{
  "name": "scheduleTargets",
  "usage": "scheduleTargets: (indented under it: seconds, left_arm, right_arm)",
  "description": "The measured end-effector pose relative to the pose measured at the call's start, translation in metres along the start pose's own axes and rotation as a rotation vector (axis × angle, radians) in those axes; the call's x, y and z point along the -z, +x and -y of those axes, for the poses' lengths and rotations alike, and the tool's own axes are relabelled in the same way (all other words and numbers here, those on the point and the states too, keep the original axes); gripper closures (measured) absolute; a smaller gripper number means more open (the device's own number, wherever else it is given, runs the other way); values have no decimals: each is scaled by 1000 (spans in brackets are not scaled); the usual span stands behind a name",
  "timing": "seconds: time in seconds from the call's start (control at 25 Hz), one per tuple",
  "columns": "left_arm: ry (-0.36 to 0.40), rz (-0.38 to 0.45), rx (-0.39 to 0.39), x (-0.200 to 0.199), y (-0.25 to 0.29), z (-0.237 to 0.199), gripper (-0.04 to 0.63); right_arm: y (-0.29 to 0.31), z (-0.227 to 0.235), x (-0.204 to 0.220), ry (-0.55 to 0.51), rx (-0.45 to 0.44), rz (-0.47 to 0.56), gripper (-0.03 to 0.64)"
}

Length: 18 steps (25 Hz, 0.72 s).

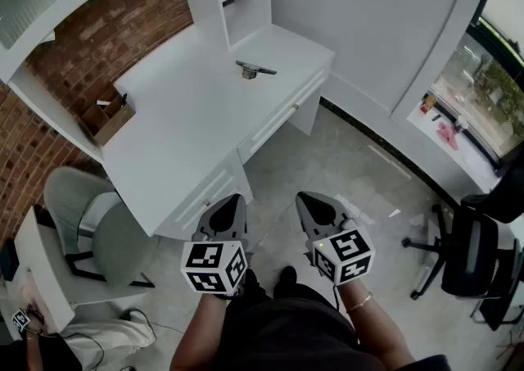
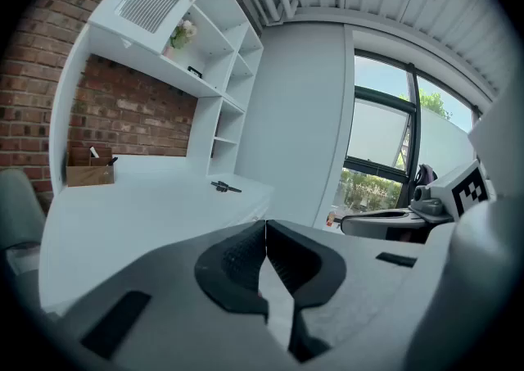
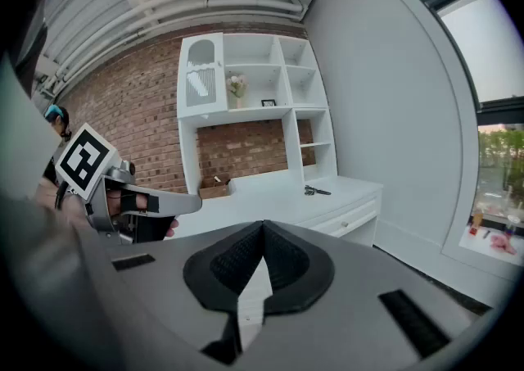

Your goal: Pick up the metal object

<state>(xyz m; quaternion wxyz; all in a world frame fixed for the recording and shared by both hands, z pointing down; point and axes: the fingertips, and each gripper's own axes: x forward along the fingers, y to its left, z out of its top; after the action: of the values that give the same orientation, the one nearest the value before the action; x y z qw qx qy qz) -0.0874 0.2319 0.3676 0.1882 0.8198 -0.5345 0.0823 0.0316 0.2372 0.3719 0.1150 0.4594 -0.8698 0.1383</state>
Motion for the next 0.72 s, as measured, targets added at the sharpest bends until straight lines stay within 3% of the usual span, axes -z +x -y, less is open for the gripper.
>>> scheduleTargets:
  seconds: [0.72]
  left_arm:
    - [-9,26,-70,-19,2,20,583]
  right_arm:
    - [-27,27,-8,50,-10,66,612]
